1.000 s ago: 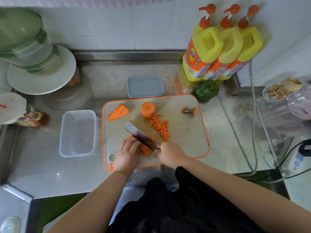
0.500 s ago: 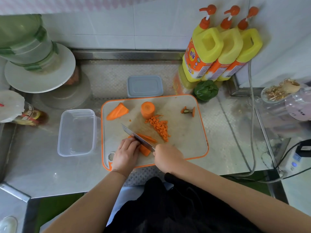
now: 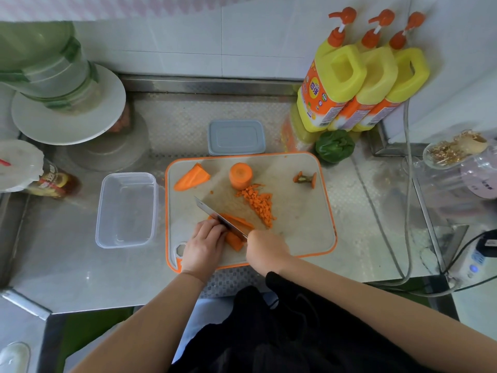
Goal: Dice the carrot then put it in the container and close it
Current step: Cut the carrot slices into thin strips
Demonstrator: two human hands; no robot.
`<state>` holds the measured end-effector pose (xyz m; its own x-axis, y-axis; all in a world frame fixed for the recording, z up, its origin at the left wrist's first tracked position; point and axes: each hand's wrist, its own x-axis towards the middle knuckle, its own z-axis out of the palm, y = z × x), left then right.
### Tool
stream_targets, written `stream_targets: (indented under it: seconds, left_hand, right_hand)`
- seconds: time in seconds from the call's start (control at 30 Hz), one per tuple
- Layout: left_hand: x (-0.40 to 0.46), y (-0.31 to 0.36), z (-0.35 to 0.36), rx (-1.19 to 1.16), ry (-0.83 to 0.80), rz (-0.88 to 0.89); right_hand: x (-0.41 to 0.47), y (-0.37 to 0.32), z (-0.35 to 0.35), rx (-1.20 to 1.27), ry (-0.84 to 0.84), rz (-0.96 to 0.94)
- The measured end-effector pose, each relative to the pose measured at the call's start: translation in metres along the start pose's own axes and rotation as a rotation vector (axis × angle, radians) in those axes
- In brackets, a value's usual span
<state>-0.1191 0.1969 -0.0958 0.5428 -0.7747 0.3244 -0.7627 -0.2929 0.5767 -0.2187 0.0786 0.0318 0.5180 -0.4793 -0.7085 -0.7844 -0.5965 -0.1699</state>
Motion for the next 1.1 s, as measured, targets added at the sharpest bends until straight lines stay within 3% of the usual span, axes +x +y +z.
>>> stream_targets:
  seconds: [0.7,1.1]
  left_hand:
    - [-0.003,0.001,-0.002,0.022,-0.044,-0.029]
    - [-0.001,0.003,-0.002,0.051,-0.014,-0.01]
  right_hand:
    - [-0.007,0.022,0.004,0.182,-0.006,0.002]
    - [-0.014,0.007,-0.003,0.012,0.025,-0.011]
